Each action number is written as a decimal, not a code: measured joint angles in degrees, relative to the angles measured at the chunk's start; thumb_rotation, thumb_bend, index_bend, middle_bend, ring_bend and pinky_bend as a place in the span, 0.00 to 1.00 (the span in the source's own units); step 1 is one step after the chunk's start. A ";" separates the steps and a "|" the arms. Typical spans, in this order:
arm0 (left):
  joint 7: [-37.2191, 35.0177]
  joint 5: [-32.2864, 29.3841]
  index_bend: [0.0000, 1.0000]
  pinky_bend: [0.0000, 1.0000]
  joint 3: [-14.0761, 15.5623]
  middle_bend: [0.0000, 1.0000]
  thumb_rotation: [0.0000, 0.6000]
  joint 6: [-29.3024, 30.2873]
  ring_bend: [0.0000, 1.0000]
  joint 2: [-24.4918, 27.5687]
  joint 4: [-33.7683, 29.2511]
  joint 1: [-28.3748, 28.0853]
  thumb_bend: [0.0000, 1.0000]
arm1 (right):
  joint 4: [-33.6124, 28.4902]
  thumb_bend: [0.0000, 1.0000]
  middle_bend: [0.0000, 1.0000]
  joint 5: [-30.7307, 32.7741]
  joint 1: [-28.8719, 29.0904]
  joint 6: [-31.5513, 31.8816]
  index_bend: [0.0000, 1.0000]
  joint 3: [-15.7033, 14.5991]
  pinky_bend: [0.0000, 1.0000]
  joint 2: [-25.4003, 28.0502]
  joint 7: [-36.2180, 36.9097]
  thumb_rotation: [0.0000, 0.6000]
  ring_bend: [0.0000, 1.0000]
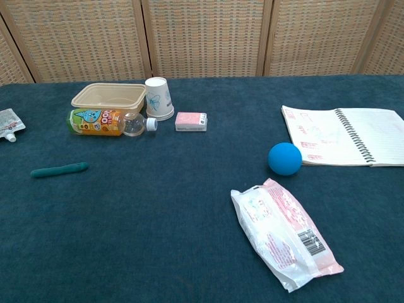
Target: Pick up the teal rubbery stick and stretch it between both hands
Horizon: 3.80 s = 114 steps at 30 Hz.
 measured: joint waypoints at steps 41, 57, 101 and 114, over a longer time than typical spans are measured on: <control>-3.67 -7.64 0.41 0.00 -5.68 0.00 1.00 -22.03 0.00 -25.86 34.20 -11.49 0.49 | 0.64 0.00 0.00 1.18 0.97 -2.45 0.00 -0.09 0.00 -0.50 0.15 1.00 0.00; -5.78 -6.94 0.44 0.00 -6.40 0.00 1.00 -23.21 0.00 -28.00 37.63 -12.14 0.48 | 0.86 0.00 0.00 1.61 1.21 -3.03 0.00 -0.09 0.00 -0.67 0.42 1.00 0.00; -6.52 -8.66 0.71 0.00 -9.33 0.00 1.00 -25.56 0.00 -33.54 44.51 -14.56 0.49 | 1.98 0.00 0.00 0.88 1.45 -2.58 0.00 -0.01 0.00 -0.95 3.79 1.00 0.00; -15.08 -3.39 0.78 0.00 -9.70 0.00 1.00 -21.30 0.00 -31.04 40.69 -13.28 0.50 | 1.95 0.00 0.00 0.68 1.54 -2.68 0.00 -0.15 0.00 -1.05 3.81 1.00 0.00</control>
